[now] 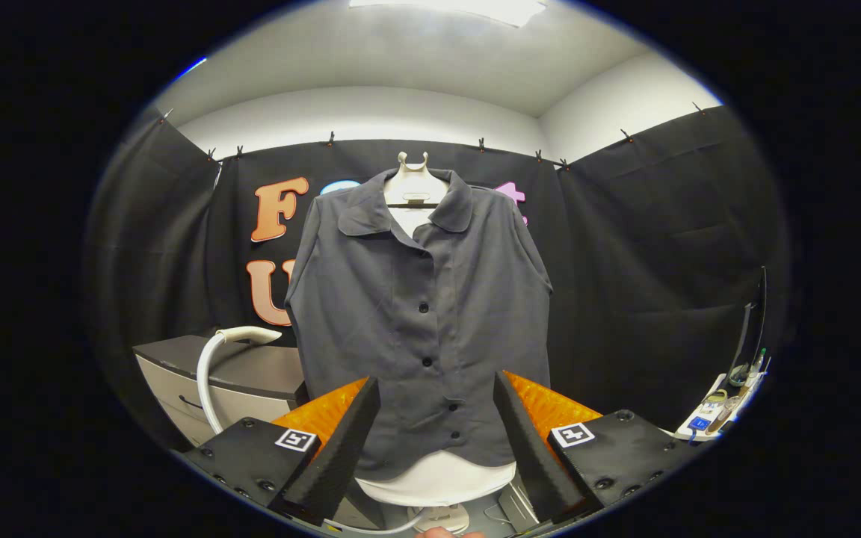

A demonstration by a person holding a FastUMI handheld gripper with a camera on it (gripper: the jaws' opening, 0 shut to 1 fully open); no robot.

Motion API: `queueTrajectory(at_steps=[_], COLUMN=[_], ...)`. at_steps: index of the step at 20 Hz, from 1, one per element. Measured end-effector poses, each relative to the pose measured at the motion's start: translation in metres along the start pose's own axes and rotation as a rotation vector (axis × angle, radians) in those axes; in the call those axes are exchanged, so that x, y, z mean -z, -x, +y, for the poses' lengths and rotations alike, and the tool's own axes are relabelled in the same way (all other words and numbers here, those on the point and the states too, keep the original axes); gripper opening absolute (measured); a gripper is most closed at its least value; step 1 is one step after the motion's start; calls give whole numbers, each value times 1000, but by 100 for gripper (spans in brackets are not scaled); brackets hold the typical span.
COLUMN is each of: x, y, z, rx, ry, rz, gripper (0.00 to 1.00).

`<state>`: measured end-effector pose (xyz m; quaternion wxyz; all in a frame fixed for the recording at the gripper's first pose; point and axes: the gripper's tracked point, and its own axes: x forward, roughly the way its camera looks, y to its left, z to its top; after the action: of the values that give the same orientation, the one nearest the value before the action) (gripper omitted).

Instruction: Iron the clothes twice with a garment steamer, once on the left side and once on the right side.

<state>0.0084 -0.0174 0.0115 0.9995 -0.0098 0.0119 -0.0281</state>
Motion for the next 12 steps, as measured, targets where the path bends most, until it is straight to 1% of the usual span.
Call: queueTrajectory(at_steps=[9, 12], x=[-7, -9], y=[2, 5], z=[20, 23], rx=[-37, -15], ry=[-18, -28], rz=[-9, -21], gripper=[98, 98])
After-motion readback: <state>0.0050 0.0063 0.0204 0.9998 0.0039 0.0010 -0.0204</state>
